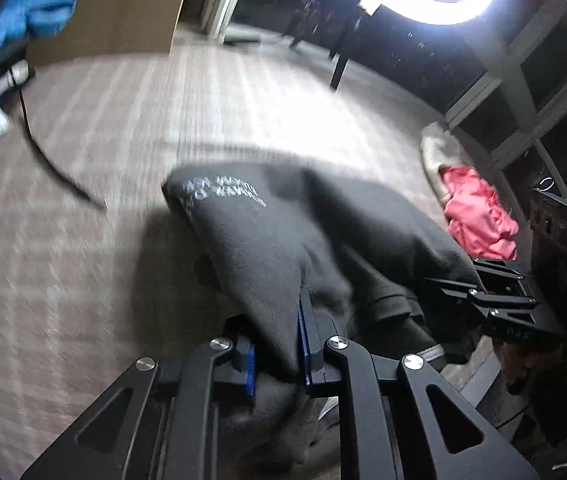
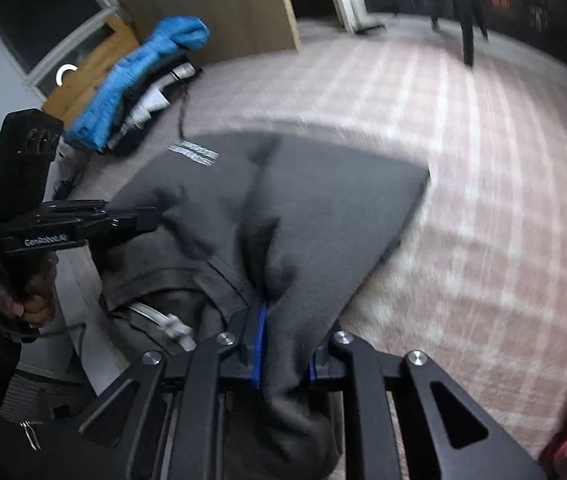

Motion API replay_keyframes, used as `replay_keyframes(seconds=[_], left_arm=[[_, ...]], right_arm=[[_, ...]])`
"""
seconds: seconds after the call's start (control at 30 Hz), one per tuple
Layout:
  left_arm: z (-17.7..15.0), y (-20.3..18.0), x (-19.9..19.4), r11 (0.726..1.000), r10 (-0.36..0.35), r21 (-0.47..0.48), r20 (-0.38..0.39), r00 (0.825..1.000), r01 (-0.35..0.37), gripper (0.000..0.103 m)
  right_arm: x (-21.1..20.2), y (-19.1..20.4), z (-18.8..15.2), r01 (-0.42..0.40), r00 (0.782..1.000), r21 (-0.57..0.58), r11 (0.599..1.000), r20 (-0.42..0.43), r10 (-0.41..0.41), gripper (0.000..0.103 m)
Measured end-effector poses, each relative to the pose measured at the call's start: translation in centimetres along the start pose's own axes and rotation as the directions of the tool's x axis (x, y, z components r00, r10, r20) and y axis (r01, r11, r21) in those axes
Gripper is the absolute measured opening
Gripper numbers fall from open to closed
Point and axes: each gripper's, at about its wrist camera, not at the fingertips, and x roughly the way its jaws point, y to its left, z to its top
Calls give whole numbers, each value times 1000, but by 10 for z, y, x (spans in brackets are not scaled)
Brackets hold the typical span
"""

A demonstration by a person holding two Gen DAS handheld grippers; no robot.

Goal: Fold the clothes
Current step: 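Lift the grey bundle with both grippers and carry it toward the clothes pile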

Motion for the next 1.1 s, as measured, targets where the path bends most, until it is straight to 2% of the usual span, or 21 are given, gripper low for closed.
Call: replay_keyframes(seconds=[0.23, 0.43, 0.63, 0.83, 0.97, 1.1], left_arm=[[29, -1, -65, 996, 65, 51, 114, 991, -71, 14], [47, 41, -128, 993, 84, 65, 205, 975, -99, 14], [71, 103, -199, 989, 69, 105, 288, 955, -103, 14], [106, 184, -278, 983, 60, 145, 343, 937, -116, 14], [132, 237, -315, 978, 84, 146, 366, 927, -147, 14], [157, 282, -335, 973, 116, 142, 373, 921, -180, 14]], right_arm=[[-33, 46, 48, -10, 992, -73, 997, 126, 19, 14], [-43, 102, 94, -22, 974, -124, 992, 221, 49, 14], [-36, 185, 146, 16, 947, -177, 984, 319, 42, 14], [-15, 271, 203, 40, 910, -193, 980, 412, 44, 14], [12, 321, 241, 45, 897, -213, 976, 439, 54, 14], [49, 353, 284, 51, 895, -219, 974, 444, 53, 14]])
